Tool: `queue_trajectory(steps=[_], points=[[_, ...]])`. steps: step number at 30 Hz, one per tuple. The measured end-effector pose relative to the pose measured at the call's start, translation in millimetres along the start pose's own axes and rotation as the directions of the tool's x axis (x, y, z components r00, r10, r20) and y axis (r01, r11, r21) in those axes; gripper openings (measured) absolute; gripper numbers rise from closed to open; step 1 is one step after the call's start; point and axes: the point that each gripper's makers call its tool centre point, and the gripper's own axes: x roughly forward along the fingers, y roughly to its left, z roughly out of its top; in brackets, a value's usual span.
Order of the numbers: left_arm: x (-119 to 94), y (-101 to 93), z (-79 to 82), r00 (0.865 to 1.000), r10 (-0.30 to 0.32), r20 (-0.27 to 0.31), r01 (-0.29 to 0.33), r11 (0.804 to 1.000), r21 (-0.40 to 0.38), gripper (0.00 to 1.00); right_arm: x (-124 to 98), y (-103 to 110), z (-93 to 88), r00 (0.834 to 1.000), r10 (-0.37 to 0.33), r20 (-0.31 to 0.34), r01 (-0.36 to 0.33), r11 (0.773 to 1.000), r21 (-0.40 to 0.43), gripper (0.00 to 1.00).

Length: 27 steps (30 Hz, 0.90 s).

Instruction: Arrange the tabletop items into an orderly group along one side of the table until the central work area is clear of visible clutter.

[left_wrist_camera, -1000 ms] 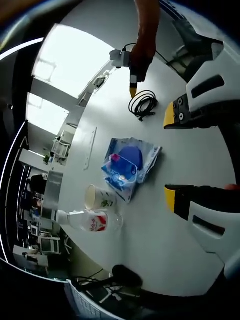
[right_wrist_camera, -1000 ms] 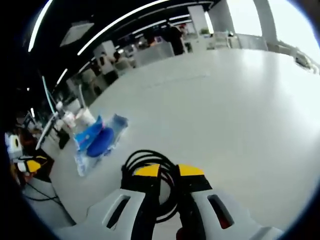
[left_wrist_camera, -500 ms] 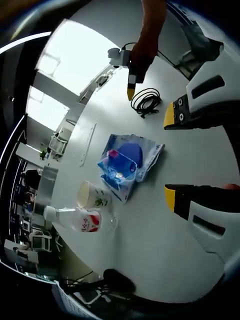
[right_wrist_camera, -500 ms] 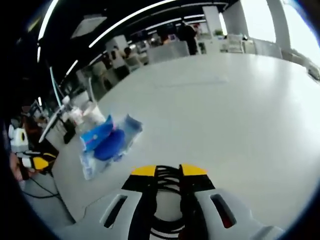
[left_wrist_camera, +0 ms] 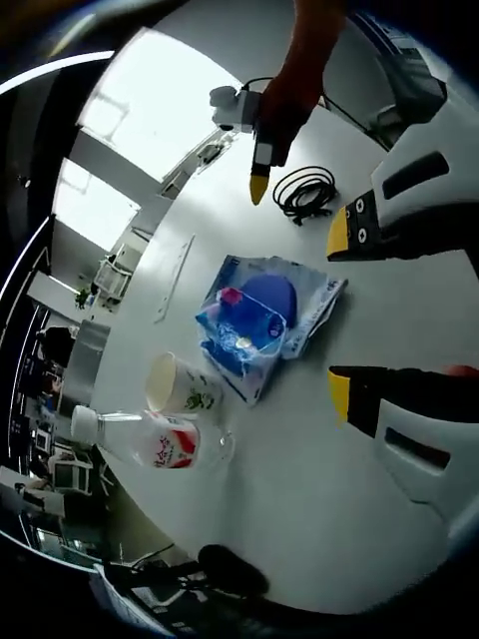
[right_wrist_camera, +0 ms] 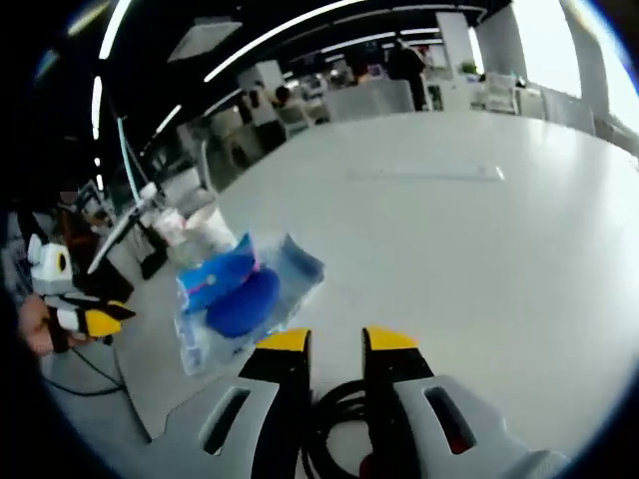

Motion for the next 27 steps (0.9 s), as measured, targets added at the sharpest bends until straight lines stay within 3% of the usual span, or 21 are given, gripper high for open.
queue_trajectory(steps=[8, 27], points=[[17.1, 6.1, 6.4, 1.000, 0.023, 0.010, -0.023, 0.998, -0.050, 0.40, 23.7, 22.5, 18.4, 0.998, 0.066, -0.012, -0.067, 0.997, -0.046, 0.18], [52.6, 30.4, 26.5, 0.992, 0.125, 0.013, -0.120, 0.972, -0.200, 0.38, 76.6, 58.9, 30.5, 0.985, 0.153, -0.076, -0.157, 0.986, -0.050, 0.18]])
